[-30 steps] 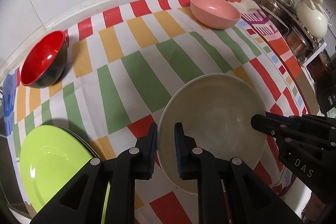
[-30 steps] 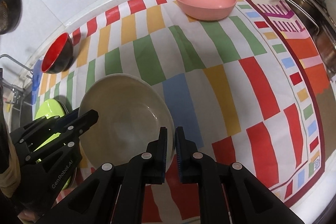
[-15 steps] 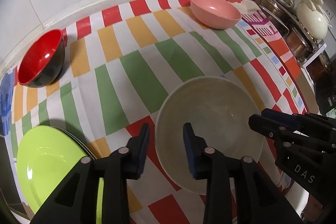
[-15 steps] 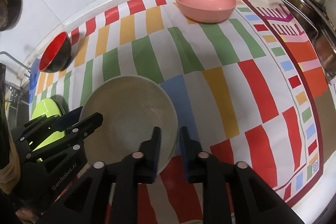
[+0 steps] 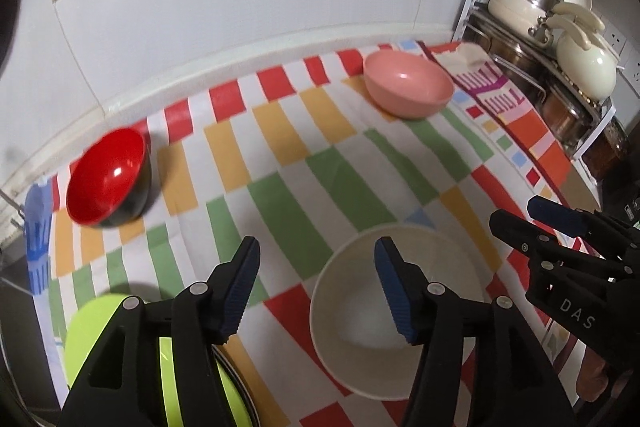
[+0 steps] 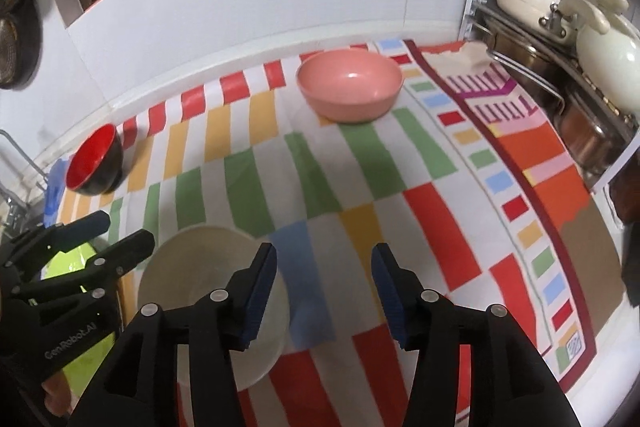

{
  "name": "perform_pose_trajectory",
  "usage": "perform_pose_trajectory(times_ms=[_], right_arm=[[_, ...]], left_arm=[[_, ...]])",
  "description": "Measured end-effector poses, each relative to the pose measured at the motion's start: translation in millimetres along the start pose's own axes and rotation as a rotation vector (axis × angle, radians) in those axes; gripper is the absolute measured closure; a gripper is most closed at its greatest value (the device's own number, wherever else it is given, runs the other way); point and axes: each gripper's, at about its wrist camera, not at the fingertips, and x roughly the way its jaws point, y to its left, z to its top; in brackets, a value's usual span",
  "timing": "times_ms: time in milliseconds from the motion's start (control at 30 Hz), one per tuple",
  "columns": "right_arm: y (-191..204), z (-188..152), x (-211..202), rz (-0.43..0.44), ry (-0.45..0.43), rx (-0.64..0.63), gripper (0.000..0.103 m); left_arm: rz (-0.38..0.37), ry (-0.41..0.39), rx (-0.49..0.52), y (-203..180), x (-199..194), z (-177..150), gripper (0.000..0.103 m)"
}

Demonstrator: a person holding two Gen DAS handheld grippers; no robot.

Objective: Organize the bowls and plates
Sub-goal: 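Move both open tools toward the pink bowl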

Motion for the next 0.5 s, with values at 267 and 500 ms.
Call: perform_pose_trajectory(times_ms=[267,500], right_arm=[[-11,23,-3,-0.004,-0.051,0.011,0.053],[-22,47,4,-0.009,-0.072,0.038,0.053]], left_arm=[[0.014,-0.067,0.046,-8,-2,31,0.04],[0.011,-0.097,0.069,-10,3,60,0.04]])
